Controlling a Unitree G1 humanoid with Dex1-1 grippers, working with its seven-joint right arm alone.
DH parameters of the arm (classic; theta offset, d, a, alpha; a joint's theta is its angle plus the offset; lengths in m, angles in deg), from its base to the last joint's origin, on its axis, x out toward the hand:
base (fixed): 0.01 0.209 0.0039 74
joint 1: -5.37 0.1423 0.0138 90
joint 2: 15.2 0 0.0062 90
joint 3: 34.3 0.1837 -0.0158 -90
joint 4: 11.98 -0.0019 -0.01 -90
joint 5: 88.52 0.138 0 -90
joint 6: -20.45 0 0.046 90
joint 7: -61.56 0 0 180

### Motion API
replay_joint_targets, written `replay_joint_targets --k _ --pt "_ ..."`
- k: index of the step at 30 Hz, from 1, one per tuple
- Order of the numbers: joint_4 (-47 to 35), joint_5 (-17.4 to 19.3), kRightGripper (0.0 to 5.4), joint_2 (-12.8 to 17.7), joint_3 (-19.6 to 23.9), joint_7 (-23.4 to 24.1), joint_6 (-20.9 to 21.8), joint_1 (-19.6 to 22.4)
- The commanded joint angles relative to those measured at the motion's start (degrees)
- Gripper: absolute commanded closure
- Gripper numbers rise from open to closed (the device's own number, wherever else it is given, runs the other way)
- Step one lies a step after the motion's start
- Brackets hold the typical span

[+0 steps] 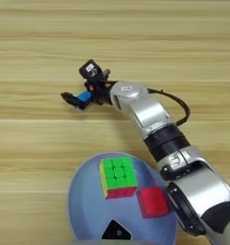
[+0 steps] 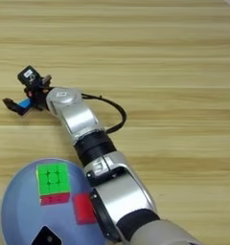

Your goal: Move the objects on the table

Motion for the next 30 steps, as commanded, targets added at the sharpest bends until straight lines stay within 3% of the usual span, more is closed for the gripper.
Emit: replay_joint_targets --k 1,12,19,25,30 --pt "4.86 -0.69 0.04 -2.42 2.42 5.03 5.76 7.61" --pt "23.83 -2.15 0.04 -3.96 5.91 12.11 12.88 14.02" --pt "28.48 -1.48 0.04 -4.12 7.59 10.77 11.39 15.55" --pt "30.24 -1.19 0.79 -4.45 8.64 8.63 8.88 15.99" --pt "30.94 -1.62 0.90 -4.48 8.42 7.48 8.31 15.98"
